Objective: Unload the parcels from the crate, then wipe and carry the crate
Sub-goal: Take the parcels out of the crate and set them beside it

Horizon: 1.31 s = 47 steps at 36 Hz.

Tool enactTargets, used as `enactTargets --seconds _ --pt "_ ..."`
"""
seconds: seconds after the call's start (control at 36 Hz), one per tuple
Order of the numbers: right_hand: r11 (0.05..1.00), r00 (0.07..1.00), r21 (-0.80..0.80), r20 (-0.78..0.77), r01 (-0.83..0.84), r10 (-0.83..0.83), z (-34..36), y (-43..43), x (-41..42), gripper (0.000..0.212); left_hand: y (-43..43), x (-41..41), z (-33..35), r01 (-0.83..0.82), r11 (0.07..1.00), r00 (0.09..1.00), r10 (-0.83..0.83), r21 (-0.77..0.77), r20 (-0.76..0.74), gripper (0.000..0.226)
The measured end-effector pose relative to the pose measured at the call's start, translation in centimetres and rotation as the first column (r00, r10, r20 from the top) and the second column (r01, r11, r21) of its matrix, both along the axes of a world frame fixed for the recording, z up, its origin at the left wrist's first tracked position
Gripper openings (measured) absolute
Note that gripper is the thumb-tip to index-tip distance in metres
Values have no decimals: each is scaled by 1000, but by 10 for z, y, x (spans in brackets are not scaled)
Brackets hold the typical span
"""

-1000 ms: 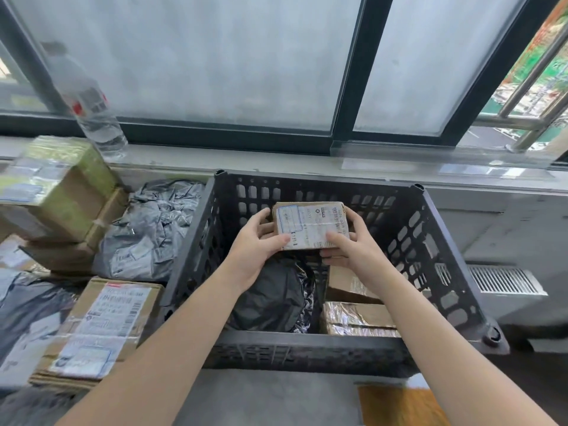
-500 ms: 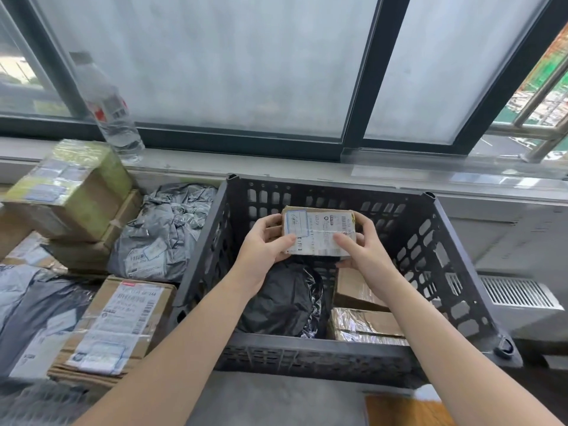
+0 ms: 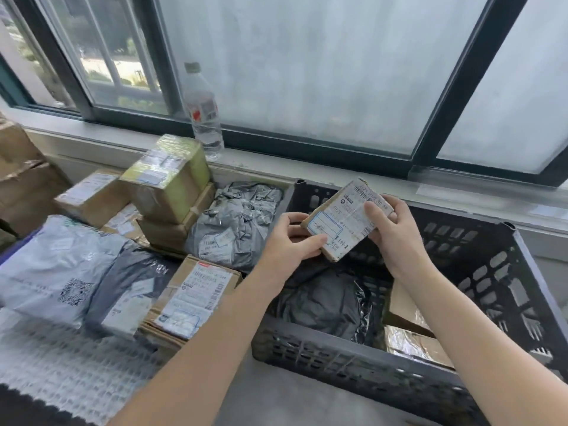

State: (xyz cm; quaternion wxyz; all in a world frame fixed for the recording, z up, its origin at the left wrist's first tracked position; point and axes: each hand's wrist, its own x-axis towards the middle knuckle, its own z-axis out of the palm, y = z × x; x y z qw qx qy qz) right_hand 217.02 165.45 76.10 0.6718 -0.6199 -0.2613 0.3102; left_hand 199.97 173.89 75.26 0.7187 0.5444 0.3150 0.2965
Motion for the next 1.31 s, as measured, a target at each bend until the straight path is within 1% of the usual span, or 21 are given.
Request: enactTargets --seconds 0.08,0.11,0.17,0.25,0.36,0.42,0.5,0.58,0.75,0.89,0.94,1.0,1.06,1.11,1.19,1.31 --pt "997 994 53 -88 -55 59 10 26 -28 48 9 -23 6 -90 996 994 91 -13 66 34" --pt "996 993 62 -101 -62 68 13 34 -37 49 13 -30 7 -118 993 990 119 -17 80 34" --pt "995 991 69 -112 -69 77 18 51 -59 44 21 -47 8 -164 986 981 166 -31 100 35" --pt "995 991 61 -102 -83 89 21 76 -95 50 39 -74 9 -194 980 973 199 -53 115 33" --pt "995 995 31 -37 -96 97 22 106 -139 58 72 -113 13 -164 985 974 170 -51 151 30" --pt "997 997 12 -2 -78 78 22 120 -160 65 89 -135 15 -133 991 983 136 -27 126 28" --pt "1000 999 -2 33 -25 25 20 142 -186 67 115 -163 16 -88 996 993 87 9 82 25" --pt "999 995 -40 99 19 -15 19 160 -209 77 136 -187 14 -50 998 998 49 40 36 21" --pt "996 989 -56 129 74 -67 17 178 -243 60 163 -221 8 -1 998 1000 2 63 -11 19" --pt "992 983 -65 157 107 -96 20 186 -258 60 176 -233 8 37 995 999 -34 91 -31 14" --pt "992 983 -66 156 108 -96 22 188 -263 64 181 -237 7 35 994 999 -30 107 -45 14" --pt "989 982 -96 162 110 -94 24 189 -267 78 184 -241 8 36 992 997 -28 124 -69 15" --pt "984 974 -132 204 122 -93 25 189 -272 87 187 -246 9 33 992 997 -24 122 -74 13" --pt "980 968 -150 236 127 -90 24 188 -277 84 189 -251 10 26 992 997 -17 122 -74 9" --pt "986 968 -127 241 109 -76 19 185 -285 66 190 -259 9 41 988 996 -29 146 -82 8" --pt "981 967 -159 248 107 -65 11 177 -296 59 189 -267 2 84 981 992 -66 173 -106 12"
